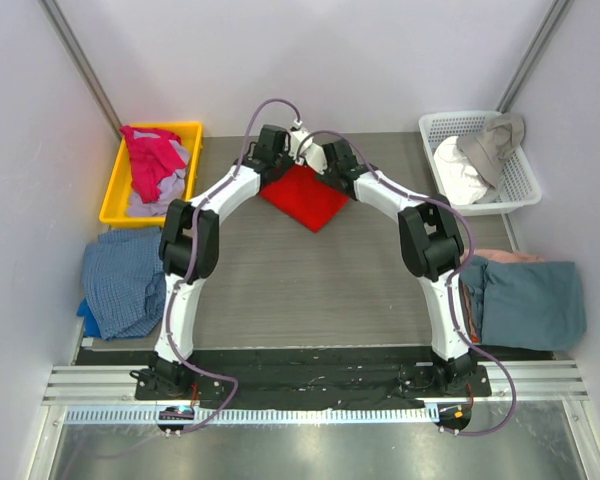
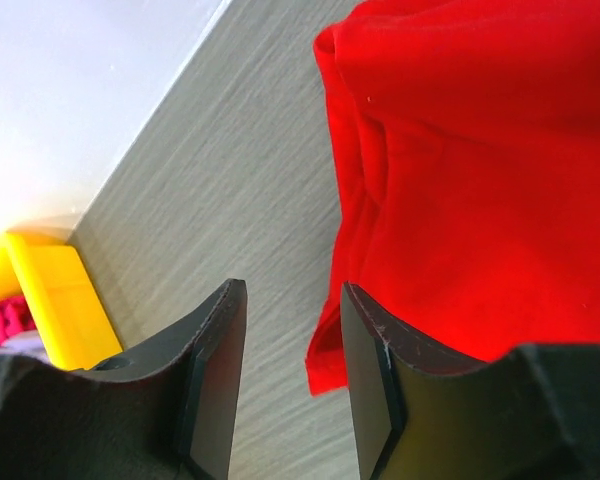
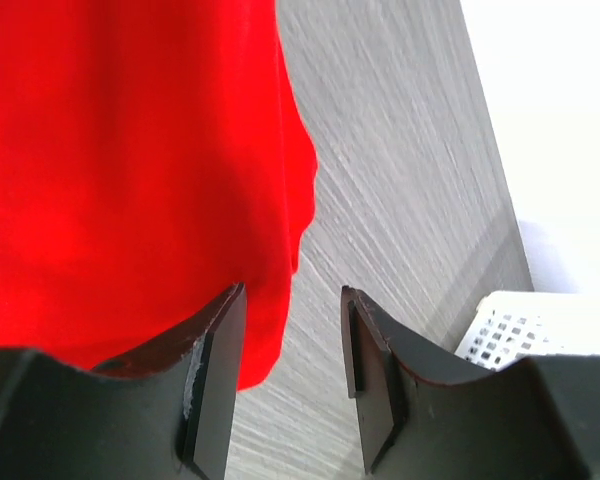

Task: Fold and stack the t-shirts
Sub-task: Fold the long partially folded tshirt into a neat square, then put the neatly folded tshirt into the corner of the board with the right arm

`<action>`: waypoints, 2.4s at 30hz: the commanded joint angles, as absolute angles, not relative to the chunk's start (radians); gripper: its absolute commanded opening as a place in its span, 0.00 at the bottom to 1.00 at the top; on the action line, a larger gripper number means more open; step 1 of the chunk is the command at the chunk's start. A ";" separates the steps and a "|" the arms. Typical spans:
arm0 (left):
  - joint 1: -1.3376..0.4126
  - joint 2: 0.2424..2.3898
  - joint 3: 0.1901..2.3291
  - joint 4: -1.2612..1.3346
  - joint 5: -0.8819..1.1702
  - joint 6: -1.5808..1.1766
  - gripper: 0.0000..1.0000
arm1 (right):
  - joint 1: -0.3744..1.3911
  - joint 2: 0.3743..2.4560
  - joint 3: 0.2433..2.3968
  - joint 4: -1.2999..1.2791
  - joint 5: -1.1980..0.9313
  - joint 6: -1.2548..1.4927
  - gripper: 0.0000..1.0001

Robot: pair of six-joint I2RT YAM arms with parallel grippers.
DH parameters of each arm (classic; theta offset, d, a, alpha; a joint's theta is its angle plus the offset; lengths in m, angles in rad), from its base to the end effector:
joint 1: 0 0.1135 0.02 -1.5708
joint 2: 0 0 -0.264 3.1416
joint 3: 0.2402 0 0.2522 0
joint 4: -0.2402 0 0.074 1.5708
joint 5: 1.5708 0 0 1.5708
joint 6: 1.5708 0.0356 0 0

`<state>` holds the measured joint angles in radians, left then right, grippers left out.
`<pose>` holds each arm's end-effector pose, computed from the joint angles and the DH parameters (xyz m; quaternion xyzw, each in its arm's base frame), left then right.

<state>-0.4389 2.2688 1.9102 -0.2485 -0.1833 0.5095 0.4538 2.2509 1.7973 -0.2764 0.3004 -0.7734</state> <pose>0.4822 -0.2192 0.2238 0.3652 0.8044 0.0973 0.4583 0.4657 0.2154 0.1933 -0.4698 0.7732 -0.1991 0.3767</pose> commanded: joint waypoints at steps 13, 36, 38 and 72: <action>-0.485 2.097 1.784 -0.239 -0.132 0.425 0.44 | 0.433 2.123 1.764 -0.169 0.244 -0.545 0.60; -0.331 2.008 1.572 -0.081 -0.255 0.374 0.44 | 0.431 2.387 1.922 0.081 0.190 -0.469 0.59; -0.325 2.000 1.556 -0.074 -0.255 0.376 0.44 | 0.430 2.401 1.937 0.078 0.181 -0.460 0.59; -0.365 2.118 1.937 -0.535 0.032 0.440 0.50 | 0.402 1.979 1.634 -0.155 0.313 -0.212 0.67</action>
